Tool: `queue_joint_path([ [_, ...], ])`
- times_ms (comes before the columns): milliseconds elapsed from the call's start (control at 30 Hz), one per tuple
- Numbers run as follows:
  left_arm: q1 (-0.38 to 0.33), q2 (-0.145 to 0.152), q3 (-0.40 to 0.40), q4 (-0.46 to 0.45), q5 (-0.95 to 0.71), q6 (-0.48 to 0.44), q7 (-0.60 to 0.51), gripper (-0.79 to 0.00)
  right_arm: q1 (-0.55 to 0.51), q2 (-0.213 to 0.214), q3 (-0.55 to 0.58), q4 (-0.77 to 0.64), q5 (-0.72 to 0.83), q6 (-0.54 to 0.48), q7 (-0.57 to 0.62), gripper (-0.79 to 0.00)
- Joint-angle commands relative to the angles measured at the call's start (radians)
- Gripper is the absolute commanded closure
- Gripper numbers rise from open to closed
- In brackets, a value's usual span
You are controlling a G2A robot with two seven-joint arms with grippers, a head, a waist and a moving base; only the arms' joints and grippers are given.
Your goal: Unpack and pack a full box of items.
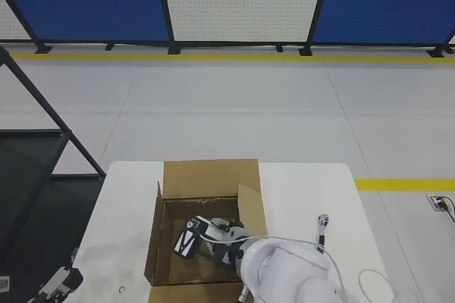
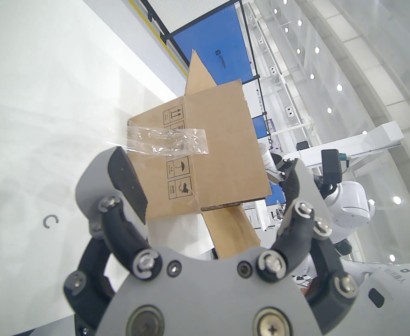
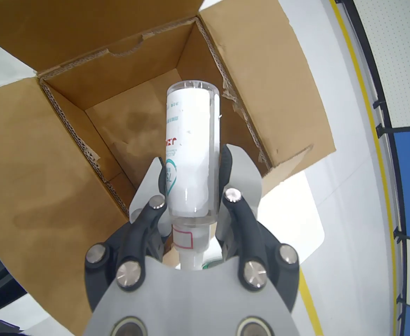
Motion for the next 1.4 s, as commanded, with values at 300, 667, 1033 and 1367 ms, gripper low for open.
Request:
queue_joint_path([
  [300, 0.0, 0.0, 0.0, 0.0, 0.0, 0.0, 0.0, -0.785, 0.205, -0.081, -0.146, 0.224, 0.085, 0.065, -0.061, 0.0],
  [667, 0.0, 0.0, 0.0, 0.0, 0.0, 0.0, 0.0, -0.785, 0.295, -0.152, -0.21, 0.493, 0.124, 0.173, -0.067, 0.0],
  [1033, 0.0, 0.0, 0.0, 0.0, 0.0, 0.0, 0.0, -0.785, 0.289, -0.185, -0.225, 0.566, 0.18, 0.113, -0.171, 0.0],
  [1367, 0.0, 0.0, 0.0, 0.0, 0.0, 0.0, 0.0, -0.785, 0.243, -0.187, -0.199, 0.474, 0.147, 0.056, -0.271, 0.0],
])
